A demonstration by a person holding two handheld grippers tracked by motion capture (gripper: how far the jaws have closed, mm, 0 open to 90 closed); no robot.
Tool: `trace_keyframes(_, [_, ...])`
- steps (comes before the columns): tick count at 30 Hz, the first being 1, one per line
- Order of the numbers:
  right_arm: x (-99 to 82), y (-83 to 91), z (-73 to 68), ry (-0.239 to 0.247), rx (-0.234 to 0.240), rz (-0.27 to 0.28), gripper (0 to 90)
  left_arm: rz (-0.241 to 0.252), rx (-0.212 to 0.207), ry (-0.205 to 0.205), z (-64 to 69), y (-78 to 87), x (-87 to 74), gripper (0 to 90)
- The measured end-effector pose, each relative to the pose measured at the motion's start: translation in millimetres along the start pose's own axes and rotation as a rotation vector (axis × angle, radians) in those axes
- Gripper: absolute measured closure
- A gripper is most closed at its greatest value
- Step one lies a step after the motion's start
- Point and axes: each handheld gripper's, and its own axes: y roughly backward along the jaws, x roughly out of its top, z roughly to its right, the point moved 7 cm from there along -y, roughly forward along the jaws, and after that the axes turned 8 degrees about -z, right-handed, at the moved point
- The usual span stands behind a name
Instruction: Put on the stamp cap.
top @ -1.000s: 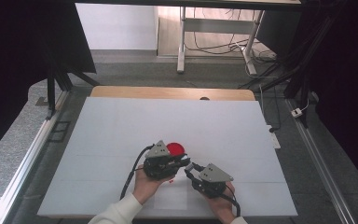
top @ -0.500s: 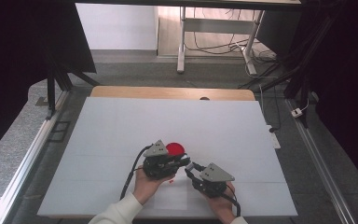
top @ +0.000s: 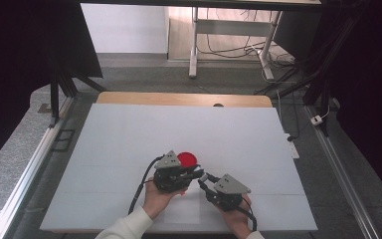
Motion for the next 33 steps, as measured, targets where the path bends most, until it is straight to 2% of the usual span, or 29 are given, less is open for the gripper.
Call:
trace_keyframes(9, [-1.0,0.1,-1.1,0.043,-0.032,-0.016,64.8,-0.030,0.016,-0.024,1.3,1.1,-1.0,75.5])
trace_keyframes(16, [-1.6,-0.3,-1.1,0.048,-0.041,-0.023,64.8,-0.040,0.017,-0.022,1.1,1.7,-1.0,75.6])
trace_keyframes(19, [-1.4,0.1,-2.2,0.065,-0.054,-0.022,64.9,-0.042,0.012,-0.020,1.8,0.8,-1.3,75.6])
trace_keyframes(25, [0.2,2.2,-1.9,0.079,-0.073,-0.005,65.1,-0.033,-0.002,-0.002,0.7,2.6,-0.4,75.6])
trace_keyframes(33, [0.4,1.8,-3.8,0.140,-0.114,-0.019,65.2,-0.043,0.009,-0.007,0.9,1.0,-1.3,75.6])
